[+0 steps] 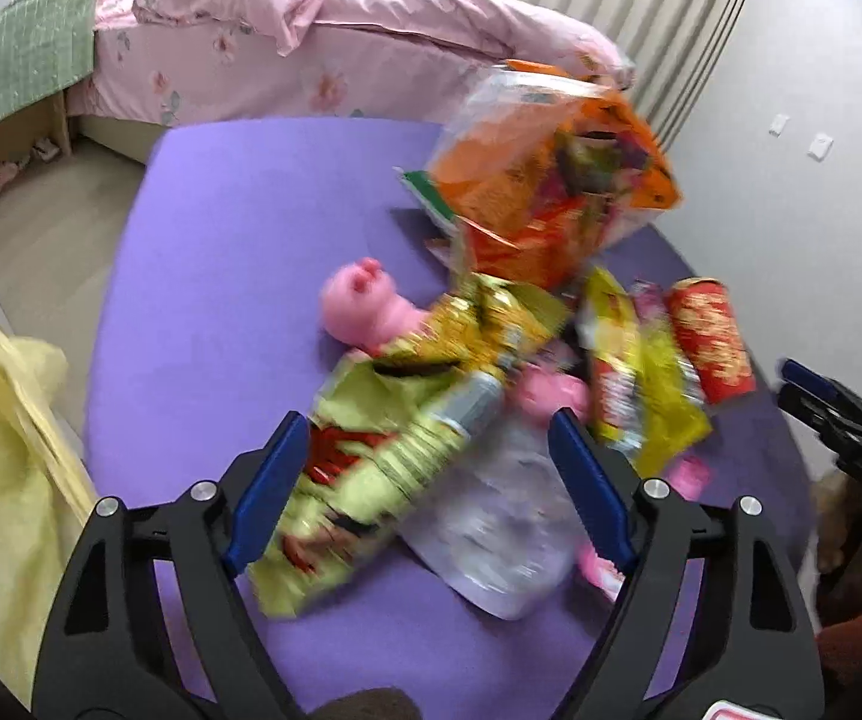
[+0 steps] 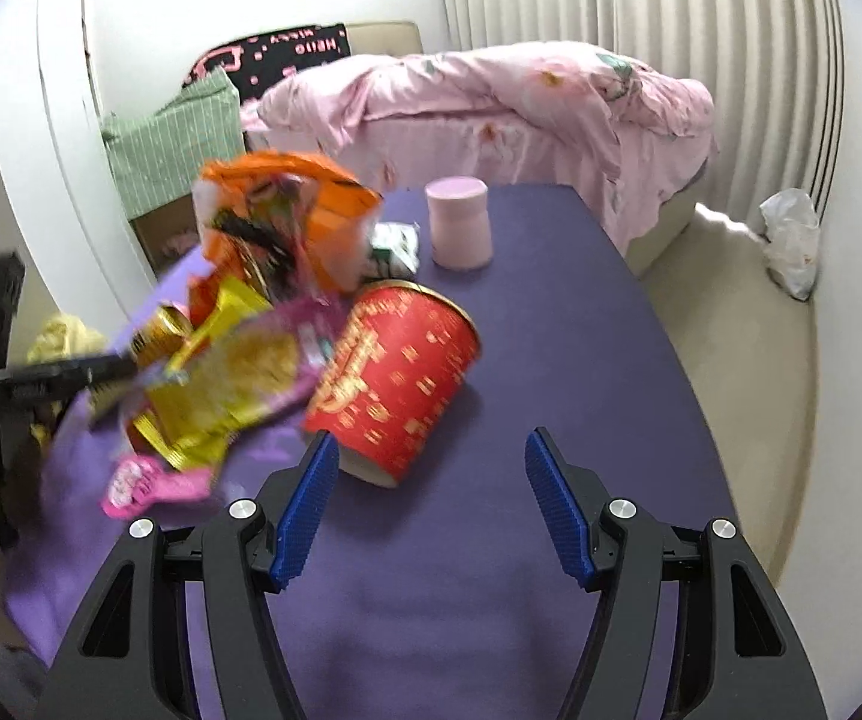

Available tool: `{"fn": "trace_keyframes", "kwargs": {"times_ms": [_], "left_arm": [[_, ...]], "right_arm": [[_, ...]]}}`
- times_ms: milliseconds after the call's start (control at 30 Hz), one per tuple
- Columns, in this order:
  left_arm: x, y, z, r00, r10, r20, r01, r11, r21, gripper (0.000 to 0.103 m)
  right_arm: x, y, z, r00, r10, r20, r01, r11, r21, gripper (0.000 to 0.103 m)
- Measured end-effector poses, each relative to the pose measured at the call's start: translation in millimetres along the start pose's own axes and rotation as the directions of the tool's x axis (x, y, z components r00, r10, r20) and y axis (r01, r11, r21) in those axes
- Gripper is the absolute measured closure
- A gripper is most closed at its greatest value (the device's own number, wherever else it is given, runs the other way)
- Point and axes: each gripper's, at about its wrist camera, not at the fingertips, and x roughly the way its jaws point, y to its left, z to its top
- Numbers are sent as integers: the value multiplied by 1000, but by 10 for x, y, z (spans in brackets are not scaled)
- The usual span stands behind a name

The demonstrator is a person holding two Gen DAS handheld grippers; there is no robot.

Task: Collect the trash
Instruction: 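Grasp the yellow snack wrapper with the left tool while the right tool grasps the red cup, then carry the wrapper and red cup to the yellow bag and release both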

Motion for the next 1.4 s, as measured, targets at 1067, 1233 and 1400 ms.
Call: {"fn": "trace_keyframes", "kwargs": {"times_ms": [1067,1233,1400], "left_arm": [[-21,-31,-69,995,87,-43,-83,991,101,47],[-299,-173,-161,993,114,32,-117,988,99,55],[-787,-191,-128,975,158,154,-168,984,53,56]], "right_arm": [[19,108,157,999,52,14,-52,999,2,48],[-116,217,242,996,65,61,-63,997,-40,48],[-271,395,374,990,91,111,-80,992,-95,48]]}}
